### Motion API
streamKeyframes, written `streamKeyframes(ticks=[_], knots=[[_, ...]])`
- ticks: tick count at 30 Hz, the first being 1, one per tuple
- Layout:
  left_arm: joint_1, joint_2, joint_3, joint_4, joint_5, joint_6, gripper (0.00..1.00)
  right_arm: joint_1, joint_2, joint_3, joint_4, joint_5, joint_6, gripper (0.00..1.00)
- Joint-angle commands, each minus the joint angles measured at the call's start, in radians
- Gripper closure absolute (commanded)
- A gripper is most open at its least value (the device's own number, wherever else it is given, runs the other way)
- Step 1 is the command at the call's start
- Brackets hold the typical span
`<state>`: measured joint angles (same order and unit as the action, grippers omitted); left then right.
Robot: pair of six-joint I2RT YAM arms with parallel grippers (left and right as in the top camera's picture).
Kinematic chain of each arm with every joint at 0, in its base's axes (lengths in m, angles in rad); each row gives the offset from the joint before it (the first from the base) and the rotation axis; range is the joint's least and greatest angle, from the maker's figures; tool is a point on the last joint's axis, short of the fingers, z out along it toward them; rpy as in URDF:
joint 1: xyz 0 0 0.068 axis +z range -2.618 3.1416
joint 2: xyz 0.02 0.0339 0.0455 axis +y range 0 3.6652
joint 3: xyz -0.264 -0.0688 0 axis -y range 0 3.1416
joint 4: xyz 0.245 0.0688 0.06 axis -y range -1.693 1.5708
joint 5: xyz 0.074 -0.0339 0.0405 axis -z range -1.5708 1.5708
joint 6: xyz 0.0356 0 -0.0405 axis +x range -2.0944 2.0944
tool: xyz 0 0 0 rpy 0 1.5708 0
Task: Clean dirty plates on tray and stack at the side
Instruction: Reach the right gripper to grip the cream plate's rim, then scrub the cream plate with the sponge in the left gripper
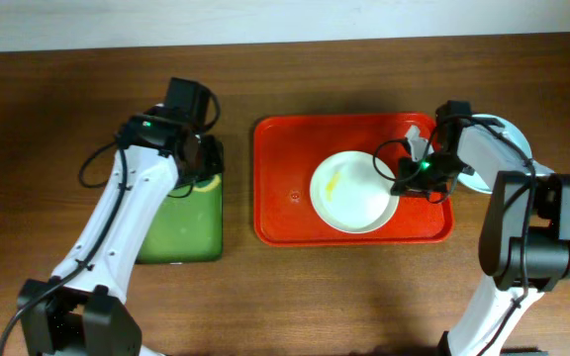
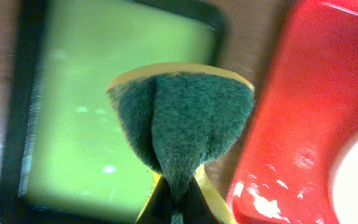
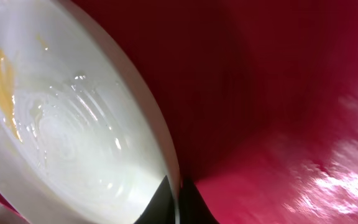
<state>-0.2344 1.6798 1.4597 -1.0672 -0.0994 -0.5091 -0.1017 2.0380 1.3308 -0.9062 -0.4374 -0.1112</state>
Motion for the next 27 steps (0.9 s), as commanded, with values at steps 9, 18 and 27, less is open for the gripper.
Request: streamKeyframes(ticks=[9,18,27], knots=[[-0.296,0.291,-0.002,0.273,0.182,0.017,1.00,0.331,0.016,-0.006,0.237,-0.048,0.180,0.96],[-0.290,0.452,0.009,0.224,-0.143,0.017,1.00,0.330,0.016,-0.006,0.167,0.162,0.312,0.96],[-0.301,0.464,0.145,0.216,0.287,0.017,1.00,0.330,0.016,-0.006,0.186,0.162,0.330,0.96]])
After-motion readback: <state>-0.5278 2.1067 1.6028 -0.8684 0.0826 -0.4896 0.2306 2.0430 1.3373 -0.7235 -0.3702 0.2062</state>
